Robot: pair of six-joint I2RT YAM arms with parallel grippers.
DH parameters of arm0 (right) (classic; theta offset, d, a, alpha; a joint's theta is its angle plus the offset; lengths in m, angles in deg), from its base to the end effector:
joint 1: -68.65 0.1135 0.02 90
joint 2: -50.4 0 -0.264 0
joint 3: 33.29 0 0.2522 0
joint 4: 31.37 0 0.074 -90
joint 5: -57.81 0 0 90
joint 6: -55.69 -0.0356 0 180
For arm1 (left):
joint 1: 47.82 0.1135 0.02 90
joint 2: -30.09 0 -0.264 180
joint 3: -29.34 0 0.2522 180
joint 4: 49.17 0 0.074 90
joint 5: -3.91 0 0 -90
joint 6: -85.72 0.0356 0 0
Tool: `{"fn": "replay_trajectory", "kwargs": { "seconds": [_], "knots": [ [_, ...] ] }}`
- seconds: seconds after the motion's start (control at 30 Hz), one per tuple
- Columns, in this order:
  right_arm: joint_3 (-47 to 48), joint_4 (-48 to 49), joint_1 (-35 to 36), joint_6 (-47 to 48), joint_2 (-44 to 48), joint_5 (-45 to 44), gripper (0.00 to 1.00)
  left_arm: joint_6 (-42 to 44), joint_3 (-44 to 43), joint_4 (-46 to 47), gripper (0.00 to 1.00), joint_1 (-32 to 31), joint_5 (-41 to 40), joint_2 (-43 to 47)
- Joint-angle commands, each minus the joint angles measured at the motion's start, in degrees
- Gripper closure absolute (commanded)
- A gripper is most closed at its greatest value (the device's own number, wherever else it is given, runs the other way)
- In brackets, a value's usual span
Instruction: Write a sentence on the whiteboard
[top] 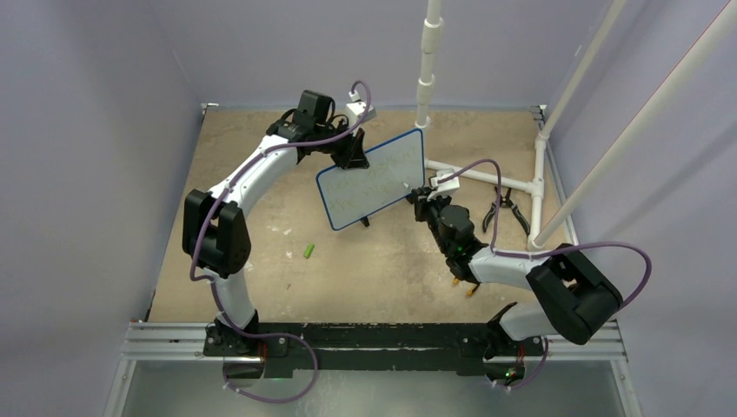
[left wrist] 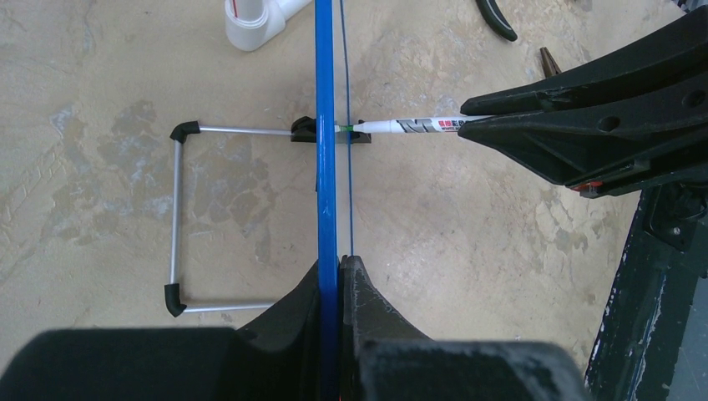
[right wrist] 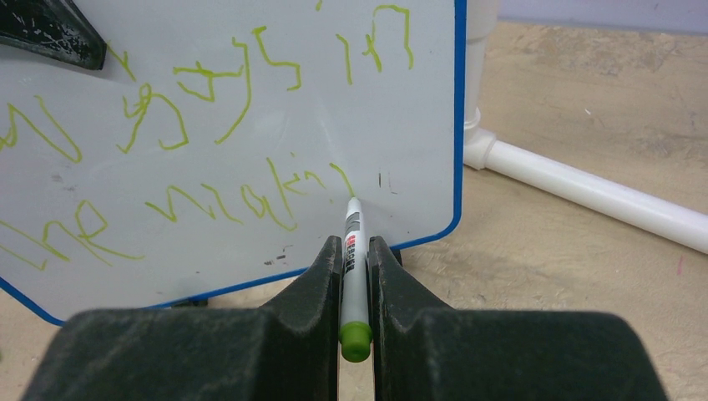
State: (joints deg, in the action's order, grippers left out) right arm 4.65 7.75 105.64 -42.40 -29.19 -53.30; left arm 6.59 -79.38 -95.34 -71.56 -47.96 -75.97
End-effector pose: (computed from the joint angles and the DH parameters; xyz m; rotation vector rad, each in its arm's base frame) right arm 0.2217 0.1509 0.2008 -0.1227 1.6162 0.3106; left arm 0.3746 -0.1888 0.3087 0.9941 2.0612 -0.8863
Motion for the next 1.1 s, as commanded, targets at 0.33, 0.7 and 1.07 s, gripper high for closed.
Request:
{"fn": "replay_trajectory", "kwargs": {
  "seconds": [0.33, 0.7, 1.07],
  "knots": [
    [0.8, 6.9, -0.3, 0.7, 3.8, -1.6, 1.0, 2.8, 1.1, 0.3, 1.0, 0.2, 0.0, 1.0],
    [2.9, 1.7, -0.3, -0.8, 0.6, -4.4, 1.0, 2.9, 1.3, 0.3, 1.0, 0.3, 0.0, 1.3],
    [4.2, -1.4, -0.3, -2.4, -1.5, -4.5, 1.0, 2.8, 1.3, 0.3, 1.0, 0.5, -0.1, 1.4]
  ]
}}
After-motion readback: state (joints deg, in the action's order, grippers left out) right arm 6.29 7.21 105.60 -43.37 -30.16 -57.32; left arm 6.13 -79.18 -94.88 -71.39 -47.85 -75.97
